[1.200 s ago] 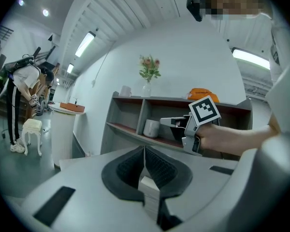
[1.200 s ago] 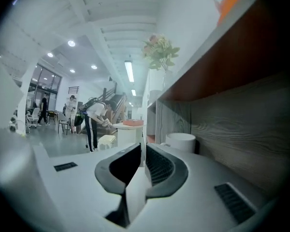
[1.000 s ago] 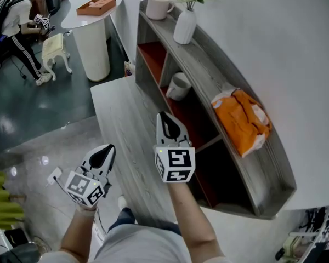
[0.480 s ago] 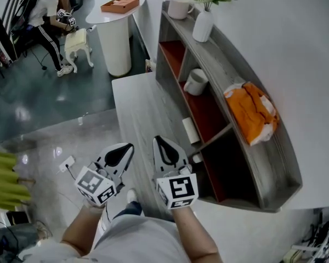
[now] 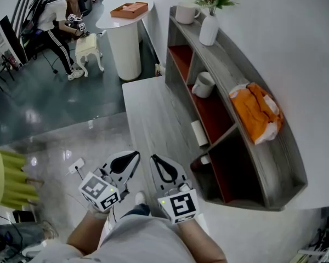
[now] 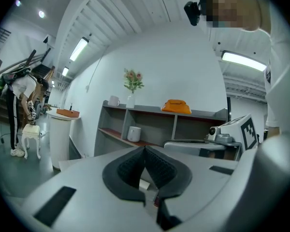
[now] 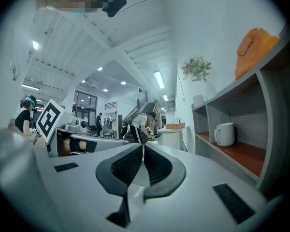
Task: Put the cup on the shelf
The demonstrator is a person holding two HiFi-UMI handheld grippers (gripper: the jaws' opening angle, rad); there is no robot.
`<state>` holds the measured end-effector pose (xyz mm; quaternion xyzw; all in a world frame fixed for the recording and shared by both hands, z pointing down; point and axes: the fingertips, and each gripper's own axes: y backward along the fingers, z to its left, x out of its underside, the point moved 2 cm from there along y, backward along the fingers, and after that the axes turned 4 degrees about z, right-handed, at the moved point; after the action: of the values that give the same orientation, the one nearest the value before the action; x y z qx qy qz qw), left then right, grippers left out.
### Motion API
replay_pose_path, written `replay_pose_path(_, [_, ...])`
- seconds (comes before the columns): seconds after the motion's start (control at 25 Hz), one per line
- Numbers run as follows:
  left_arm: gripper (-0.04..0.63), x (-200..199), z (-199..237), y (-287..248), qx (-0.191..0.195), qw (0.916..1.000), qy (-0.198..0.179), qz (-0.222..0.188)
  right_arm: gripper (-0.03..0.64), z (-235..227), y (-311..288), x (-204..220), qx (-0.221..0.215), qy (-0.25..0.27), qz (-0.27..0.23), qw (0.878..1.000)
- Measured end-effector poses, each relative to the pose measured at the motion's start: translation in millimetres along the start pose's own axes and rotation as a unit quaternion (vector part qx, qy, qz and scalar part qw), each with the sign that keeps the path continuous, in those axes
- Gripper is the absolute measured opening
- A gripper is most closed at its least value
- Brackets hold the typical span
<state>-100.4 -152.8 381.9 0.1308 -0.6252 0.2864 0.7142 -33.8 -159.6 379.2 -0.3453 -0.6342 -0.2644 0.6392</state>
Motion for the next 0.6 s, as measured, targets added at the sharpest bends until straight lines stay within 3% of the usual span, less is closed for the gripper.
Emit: replay_pose_path(0.6, [0.017,7,3,12,-0.012,0.9999,0.001,0.004,0.028,-10,9,-1,0.006,-0.001,-0.016,1.000])
